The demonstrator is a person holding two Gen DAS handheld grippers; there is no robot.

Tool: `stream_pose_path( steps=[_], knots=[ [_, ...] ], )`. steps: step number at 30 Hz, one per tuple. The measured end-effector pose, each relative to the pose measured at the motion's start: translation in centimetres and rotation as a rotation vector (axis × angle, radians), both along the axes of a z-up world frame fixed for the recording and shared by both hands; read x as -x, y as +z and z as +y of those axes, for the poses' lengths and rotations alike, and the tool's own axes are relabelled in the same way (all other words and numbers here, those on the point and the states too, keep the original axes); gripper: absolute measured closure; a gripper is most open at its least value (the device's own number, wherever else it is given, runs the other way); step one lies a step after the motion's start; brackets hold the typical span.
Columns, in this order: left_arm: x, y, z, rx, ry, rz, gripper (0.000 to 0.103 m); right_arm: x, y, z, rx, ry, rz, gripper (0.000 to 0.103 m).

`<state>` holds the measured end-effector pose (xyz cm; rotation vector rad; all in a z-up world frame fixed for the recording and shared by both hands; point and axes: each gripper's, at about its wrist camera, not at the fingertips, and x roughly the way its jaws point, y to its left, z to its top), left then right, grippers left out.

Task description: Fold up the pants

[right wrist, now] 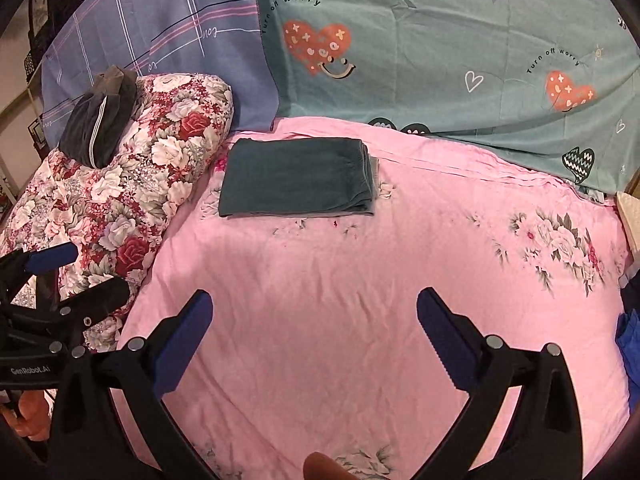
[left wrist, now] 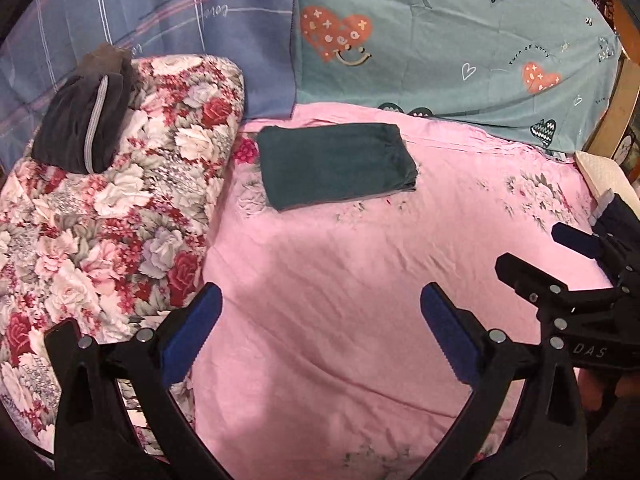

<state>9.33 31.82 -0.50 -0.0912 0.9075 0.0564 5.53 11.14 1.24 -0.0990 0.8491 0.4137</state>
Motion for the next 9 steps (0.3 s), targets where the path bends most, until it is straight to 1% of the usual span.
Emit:
stream_pose_path(
  steps=[9],
  knots=[
    [0.79, 0.05, -0.59, 0.002, -0.012, 0.011, 0.002, 0.71, -0.01, -0.62, 0.007, -0.018, 0.006, 0.001]
  ],
)
